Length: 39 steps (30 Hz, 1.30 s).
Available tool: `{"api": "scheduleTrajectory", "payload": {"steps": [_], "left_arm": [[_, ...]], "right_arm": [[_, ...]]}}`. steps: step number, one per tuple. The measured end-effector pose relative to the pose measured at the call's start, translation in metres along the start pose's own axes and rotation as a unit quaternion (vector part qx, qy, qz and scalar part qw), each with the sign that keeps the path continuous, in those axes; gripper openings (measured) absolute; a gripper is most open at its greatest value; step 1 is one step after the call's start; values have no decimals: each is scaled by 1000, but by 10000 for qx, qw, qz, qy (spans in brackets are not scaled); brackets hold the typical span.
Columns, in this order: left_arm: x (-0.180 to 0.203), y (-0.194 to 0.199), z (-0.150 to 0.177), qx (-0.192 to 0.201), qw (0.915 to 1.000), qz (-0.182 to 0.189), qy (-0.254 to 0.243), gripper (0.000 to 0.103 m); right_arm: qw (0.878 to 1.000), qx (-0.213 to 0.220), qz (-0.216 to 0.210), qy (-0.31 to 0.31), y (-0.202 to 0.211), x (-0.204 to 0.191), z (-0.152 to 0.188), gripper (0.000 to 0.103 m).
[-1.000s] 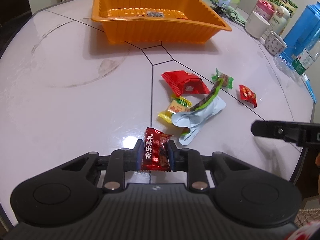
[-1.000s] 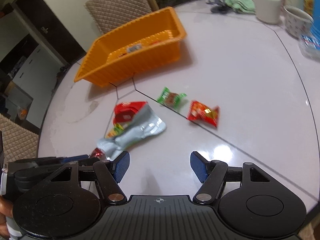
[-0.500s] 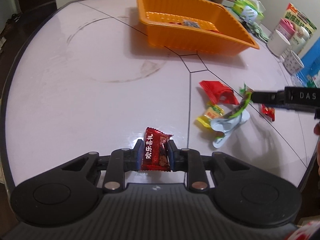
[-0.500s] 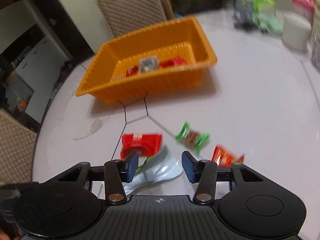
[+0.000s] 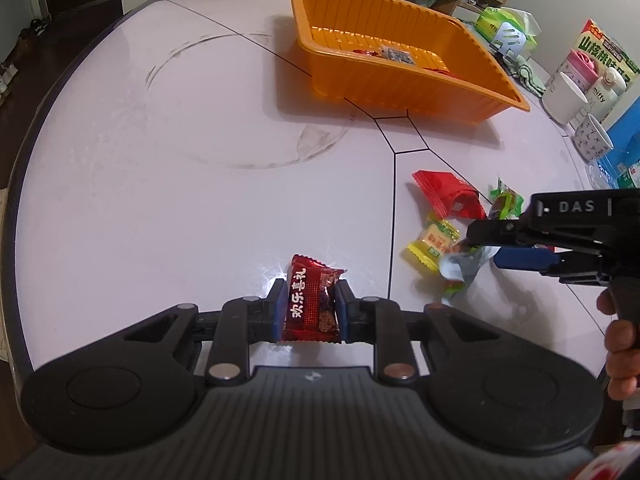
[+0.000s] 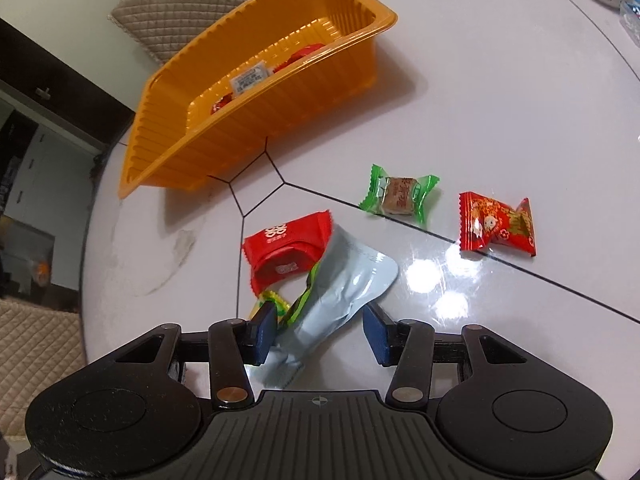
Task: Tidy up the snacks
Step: 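Grasp the silver-and-white snack bag with the right gripper while the left holds the red candy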
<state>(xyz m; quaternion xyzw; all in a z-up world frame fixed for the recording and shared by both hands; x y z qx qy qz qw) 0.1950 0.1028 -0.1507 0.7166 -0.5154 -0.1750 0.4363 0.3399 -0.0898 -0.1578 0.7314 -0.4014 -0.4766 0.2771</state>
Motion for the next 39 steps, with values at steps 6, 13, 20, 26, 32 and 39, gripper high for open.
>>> {"api": "scheduleTrajectory", "payload": {"steps": [6, 13, 20, 26, 32, 39], "left_arm": [[-5, 0, 0, 1, 10000, -22, 73, 22], [-3, -2, 0, -8, 10000, 13, 89, 22], [0, -3, 0, -24, 10000, 52, 55, 22], [2, 0, 0, -13, 10000, 43, 36, 22], [4, 0, -1, -13, 10000, 47, 22, 22], [9, 2, -1, 7, 10000, 80, -24, 22]], "right_arm": [[9977, -108, -36, 673, 1, -11, 1, 36], [9703, -406, 261, 2369, 15, -17, 12, 35], [9565, -354, 37, 2897, 23, -12, 32, 35], [9703, -117, 12, 2416, 22, -7, 38, 36], [9721, -34, 63, 2345, 20, -5, 43, 32], [9719, -40, -28, 2352, 25, -6, 44, 30]]}}
Point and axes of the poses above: each gripper's, at about its wrist camera, not at the fingertips, and y roughly against the way its jaws point, x to its right, z to its underside, the point moved 5 cm from there along -y, roughly the way its jaws point, and after that the axes turned 7 degrees about x, right-handed, at the moved point
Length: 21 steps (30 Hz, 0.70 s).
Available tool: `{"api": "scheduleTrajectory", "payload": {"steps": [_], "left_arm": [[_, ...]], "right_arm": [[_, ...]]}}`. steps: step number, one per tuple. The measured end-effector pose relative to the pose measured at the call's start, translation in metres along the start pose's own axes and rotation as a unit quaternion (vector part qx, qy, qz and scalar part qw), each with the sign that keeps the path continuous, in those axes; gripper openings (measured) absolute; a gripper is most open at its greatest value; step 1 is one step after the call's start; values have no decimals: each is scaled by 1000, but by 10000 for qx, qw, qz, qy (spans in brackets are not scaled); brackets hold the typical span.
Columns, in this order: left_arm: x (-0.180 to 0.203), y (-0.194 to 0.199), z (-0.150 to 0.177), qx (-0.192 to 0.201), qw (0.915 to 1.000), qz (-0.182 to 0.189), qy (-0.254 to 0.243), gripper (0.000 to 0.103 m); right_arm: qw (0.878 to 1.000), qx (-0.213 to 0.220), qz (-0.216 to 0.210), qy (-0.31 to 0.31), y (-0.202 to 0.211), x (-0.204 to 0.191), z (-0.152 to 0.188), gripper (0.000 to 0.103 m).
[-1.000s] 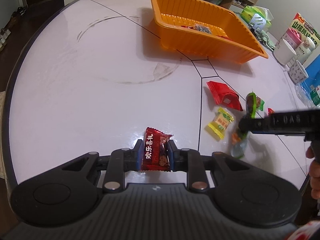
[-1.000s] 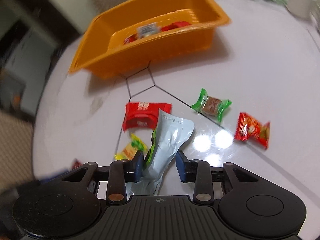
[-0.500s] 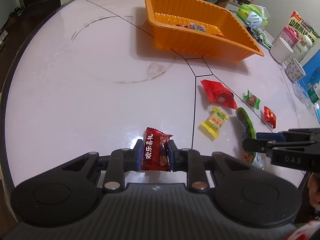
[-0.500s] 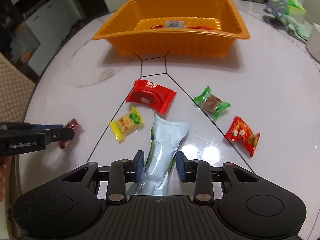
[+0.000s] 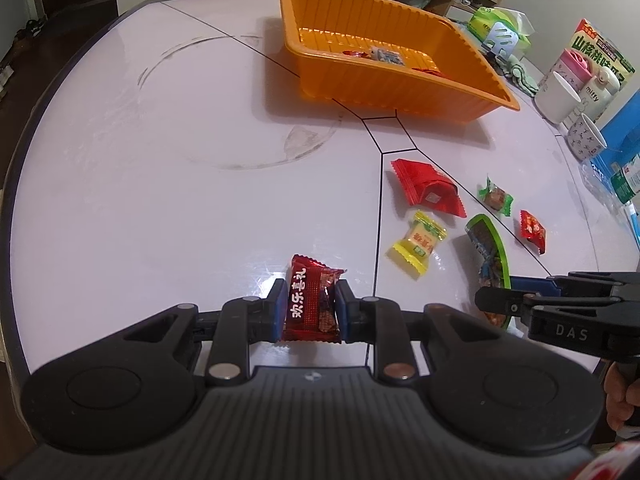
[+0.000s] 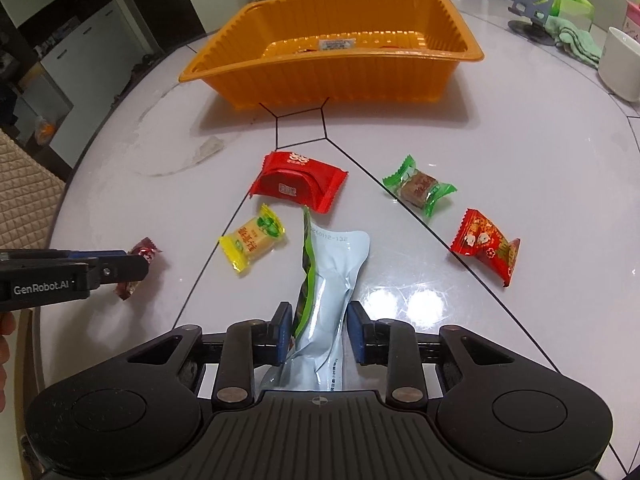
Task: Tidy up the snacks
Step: 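Grasp the silver-and-white snack bag with the right gripper while the left holds the red candy, then carry the silver bag and red candy pack over the orange tray with both grippers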
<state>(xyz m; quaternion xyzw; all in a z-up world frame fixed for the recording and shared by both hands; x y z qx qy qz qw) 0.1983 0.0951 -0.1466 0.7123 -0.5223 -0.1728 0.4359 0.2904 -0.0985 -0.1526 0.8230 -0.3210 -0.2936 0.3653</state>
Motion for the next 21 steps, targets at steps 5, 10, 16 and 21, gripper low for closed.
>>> {"api": "scheduleTrajectory", "payload": {"steps": [5, 10, 16, 21], "left_arm": [[1, 3, -4, 51, 10000, -1, -26, 22], [4, 8, -10, 132, 9999, 30, -61, 22], [9, 14, -24, 272, 9995, 70, -120, 22], [13, 20, -40, 445, 9988, 111, -175, 22]], "right_arm": [[9999, 115, -104, 15, 10, 0, -5, 30], [9993, 293, -214, 4, 23, 2, -14, 30], [9983, 516, -286, -4, 37, 4, -29, 30], [9973, 666, -303, -6, 44, 8, -41, 30]]}}
Point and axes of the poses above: each gripper's, at about its wrist camera, not at the fingertips, and y roughly against the way its jaws point, x to its right, z to its underside, the point moved 5 cm from there along -y, roughly the way its jaws point, and after that the axes turned 7 degrees about x, right-handed, at the moved point
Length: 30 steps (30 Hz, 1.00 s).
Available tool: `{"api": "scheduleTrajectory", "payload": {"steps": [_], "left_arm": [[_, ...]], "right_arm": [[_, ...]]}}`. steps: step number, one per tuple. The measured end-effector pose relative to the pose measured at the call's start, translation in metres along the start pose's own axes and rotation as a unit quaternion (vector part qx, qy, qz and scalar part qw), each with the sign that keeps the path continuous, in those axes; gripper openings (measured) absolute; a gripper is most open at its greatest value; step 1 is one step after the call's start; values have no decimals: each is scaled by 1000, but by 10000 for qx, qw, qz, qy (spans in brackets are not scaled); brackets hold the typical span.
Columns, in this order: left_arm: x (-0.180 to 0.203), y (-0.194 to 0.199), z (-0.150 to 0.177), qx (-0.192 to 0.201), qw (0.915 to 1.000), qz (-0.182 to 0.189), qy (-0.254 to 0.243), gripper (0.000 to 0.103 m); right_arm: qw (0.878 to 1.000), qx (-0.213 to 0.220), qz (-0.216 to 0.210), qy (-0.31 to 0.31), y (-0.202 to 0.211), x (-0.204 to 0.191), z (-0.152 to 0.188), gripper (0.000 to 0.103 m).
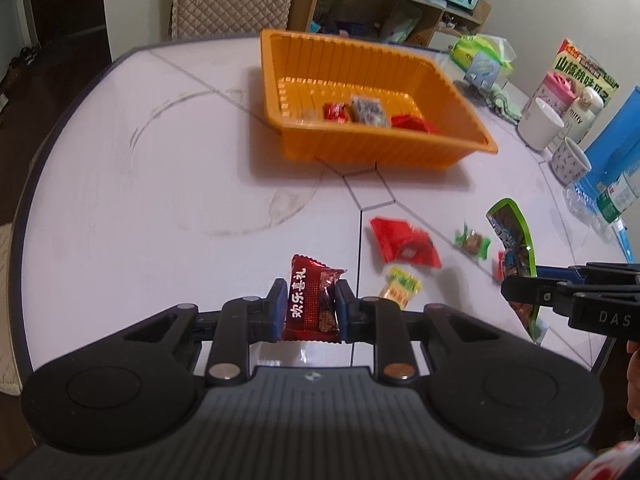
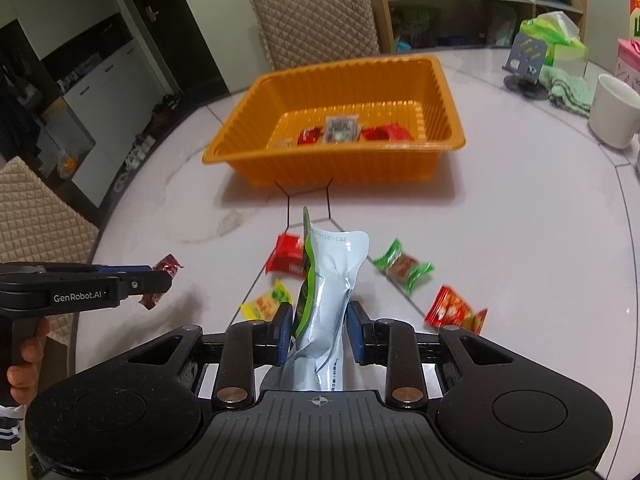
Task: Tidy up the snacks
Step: 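Carry the silver bag and red candy pack over the orange tray with both grippers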
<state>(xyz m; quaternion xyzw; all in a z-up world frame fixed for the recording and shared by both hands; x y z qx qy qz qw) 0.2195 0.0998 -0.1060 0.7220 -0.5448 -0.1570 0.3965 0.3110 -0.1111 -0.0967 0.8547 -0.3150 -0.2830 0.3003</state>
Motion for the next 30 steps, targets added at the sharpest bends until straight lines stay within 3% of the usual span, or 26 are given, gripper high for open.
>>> {"api": "scheduleTrajectory", "payload": {"steps": [11, 22, 30], "left_arm": [[4, 0, -47, 437, 9989, 26, -188, 22], [16, -28, -118, 843, 9957, 126, -371, 22], [28, -69, -165, 876, 9949, 117, -476, 22]], "right_arm": [[9994, 323, -62, 121, 1, 10, -41, 30], [9954, 846, -221, 398, -22, 17, -114, 30], [9940, 977, -391, -286, -60, 32, -154, 30]]}}
Point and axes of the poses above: each gripper's, at about its wrist camera, not at the fingertips, and y roughly against the way its jaws point, x to its right, z to its underside, the point moved 5 cm from there along -y, roughly the way its jaws point, and after that the axes turned 7 degrees about x, right-handed, at the moved point
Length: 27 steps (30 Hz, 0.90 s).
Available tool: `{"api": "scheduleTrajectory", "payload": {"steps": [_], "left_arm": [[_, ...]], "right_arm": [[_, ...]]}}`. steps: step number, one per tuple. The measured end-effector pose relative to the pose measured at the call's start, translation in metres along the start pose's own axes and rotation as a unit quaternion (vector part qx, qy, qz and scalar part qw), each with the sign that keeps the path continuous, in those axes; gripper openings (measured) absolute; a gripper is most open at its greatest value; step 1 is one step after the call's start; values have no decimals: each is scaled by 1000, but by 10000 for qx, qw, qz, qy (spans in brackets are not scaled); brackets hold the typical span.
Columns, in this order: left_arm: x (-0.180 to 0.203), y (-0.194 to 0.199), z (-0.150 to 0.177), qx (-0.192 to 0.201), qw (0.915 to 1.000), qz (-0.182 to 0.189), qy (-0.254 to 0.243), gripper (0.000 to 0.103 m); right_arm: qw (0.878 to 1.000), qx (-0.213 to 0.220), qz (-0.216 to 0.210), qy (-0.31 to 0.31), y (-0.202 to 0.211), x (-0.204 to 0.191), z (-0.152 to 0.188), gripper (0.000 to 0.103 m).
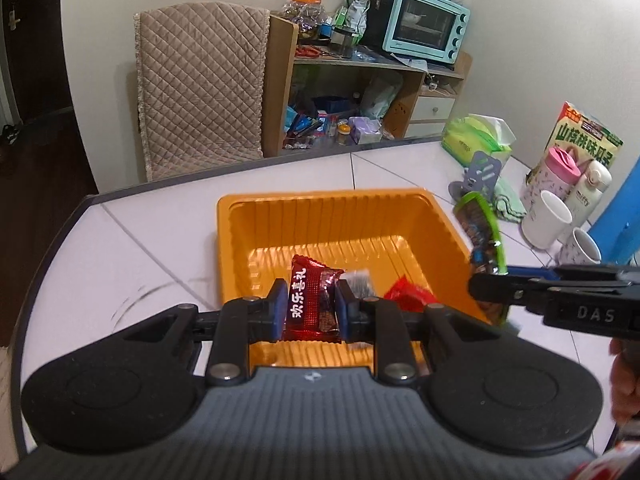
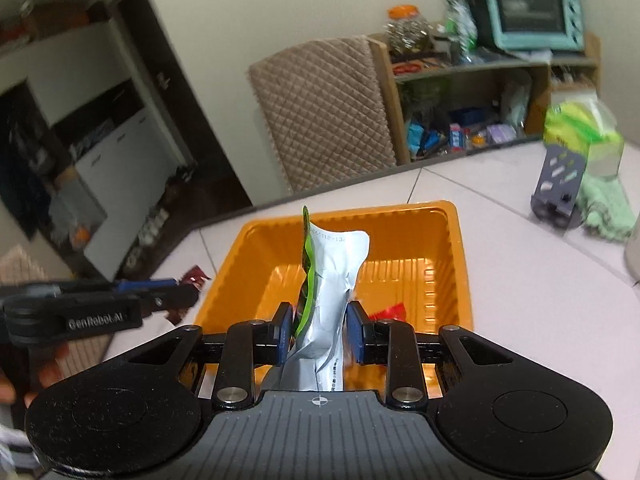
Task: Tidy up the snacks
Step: 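Carry the silver bag and red candy pack over the orange tray with both grippers, then open both grippers to drop the bag and candy into the tray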
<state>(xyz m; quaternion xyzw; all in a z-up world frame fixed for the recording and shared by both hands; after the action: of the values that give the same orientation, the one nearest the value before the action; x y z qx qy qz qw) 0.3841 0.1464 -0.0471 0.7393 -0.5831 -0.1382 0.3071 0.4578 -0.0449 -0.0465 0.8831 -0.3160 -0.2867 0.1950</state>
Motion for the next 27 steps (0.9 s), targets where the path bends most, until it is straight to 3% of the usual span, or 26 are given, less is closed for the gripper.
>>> {"api": "scheduleTrajectory", "payload": {"steps": [7, 23, 25, 27], "left_arm": [[-2, -42, -14, -149, 9999, -34, -36, 22], [-18, -101, -17, -487, 9987, -72, 100, 23], [-19, -104, -17, -502, 9987, -71, 89, 23], [-20, -106, -16, -515, 9986, -72, 87, 23]], "right_arm": [[9949, -56, 151, -991, -44, 26, -13, 30], [9817, -87, 579, -1811, -91, 58, -11, 31], [9796, -43, 528, -1937, -92, 61, -12, 34], [9773, 30, 461, -2068, -94, 64, -16, 48]]}}
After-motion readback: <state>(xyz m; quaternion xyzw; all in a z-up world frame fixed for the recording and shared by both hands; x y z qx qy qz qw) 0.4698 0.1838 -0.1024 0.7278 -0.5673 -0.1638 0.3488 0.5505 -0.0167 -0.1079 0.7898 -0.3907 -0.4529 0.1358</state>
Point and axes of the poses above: each gripper's, at about its wrist camera, not at the fingertips, and y roughly against the way its jaws point, x to its right, z to its underside, the point moved 5 cm from there along -y, roughly the way its jaws point, and after that the axes turned 7 degrees about x, right-handed, at the moved point
